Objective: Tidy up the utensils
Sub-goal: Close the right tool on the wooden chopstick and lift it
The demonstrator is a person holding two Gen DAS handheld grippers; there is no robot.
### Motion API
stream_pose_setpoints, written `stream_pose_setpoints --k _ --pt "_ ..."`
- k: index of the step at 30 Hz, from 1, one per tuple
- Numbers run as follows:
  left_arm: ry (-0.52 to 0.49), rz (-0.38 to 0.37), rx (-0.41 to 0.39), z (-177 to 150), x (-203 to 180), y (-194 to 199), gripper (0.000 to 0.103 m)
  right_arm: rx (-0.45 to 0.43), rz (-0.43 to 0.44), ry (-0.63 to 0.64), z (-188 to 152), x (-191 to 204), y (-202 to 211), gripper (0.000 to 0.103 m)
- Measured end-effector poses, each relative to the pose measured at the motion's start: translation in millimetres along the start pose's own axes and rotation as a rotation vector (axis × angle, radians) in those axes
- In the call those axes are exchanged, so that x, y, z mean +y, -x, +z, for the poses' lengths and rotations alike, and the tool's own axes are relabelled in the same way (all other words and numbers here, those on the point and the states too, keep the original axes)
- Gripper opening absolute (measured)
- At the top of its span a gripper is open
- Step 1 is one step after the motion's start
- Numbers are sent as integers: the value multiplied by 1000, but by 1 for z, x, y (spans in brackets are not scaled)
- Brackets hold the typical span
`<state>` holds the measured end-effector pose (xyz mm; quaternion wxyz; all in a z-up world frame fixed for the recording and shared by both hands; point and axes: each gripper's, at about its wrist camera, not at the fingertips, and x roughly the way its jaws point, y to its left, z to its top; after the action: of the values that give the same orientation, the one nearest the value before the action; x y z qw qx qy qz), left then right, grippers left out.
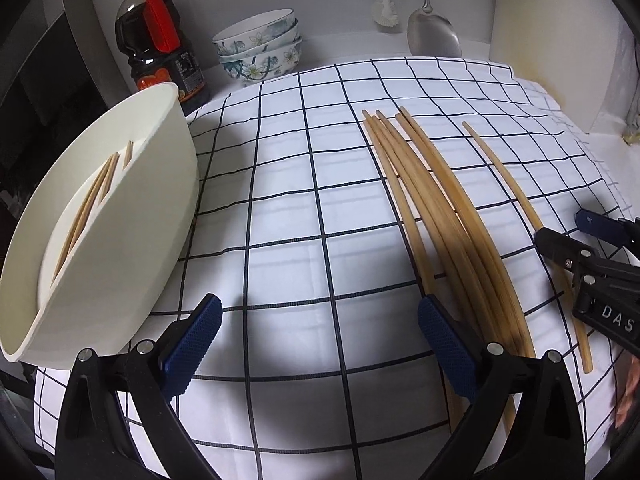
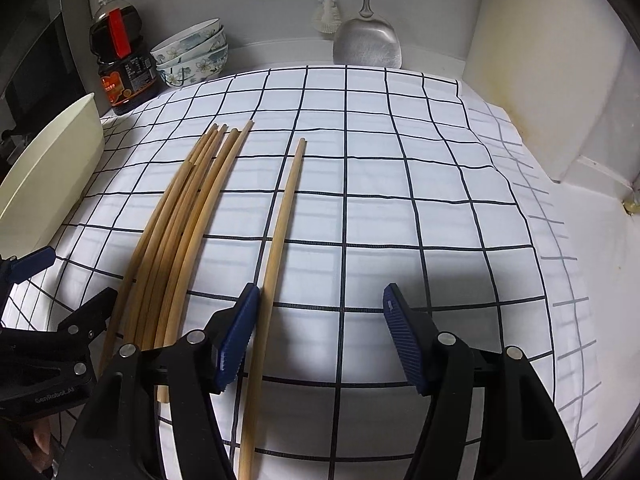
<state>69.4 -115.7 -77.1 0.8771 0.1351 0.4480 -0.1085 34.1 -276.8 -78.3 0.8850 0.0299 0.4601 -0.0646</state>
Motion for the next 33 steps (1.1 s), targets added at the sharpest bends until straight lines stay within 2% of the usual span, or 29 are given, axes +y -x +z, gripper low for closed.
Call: stream_pose_setpoints --k 5,8,10,11,13,14,16,17,19,20,22,26,28,33 --pt "-8 15 -3 7 -2 -3 97 -10 1 13 -1 4 -1 61" --pt "-1 5 -16 8 -2 -4 93 -15 2 17 -1 4 -1 61" --pt "-7 -3 -30 8 -5 -2 80 -21 6 21 -2 5 -1 56" --pt "-13 -4 -39 7 -7 -1 76 -25 7 29 -2 7 0 50" --pt "-24 -14 -48 7 -12 2 58 -27 13 46 -2 11 1 38" --pt "-29 -25 -50 6 -15 4 52 -29 12 57 -2 14 1 32" --pt "-39 -41 -50 5 -20 6 31 -32 14 72 -2 18 2 25" --pt "-42 -46 -48 6 -21 6 26 -32 17 73 -2 20 2 20" --pt "-48 -59 -45 5 -25 7 9 -36 8 77 -3 23 2 13" --pt "-47 -63 -43 5 -26 7 6 -37 4 81 -3 24 2 8" --pt "-35 -70 -43 5 -26 7 1 -37 -1 79 -2 23 2 6" --pt "-31 -78 -48 3 -26 8 1 -38 4 46 -2 17 2 6" --pt "-22 -105 -42 2 -24 9 1 -42 10 29 -1 15 4 6" --pt "-26 -134 -63 2 -22 23 1 -73 60 -28 2 7 14 6"
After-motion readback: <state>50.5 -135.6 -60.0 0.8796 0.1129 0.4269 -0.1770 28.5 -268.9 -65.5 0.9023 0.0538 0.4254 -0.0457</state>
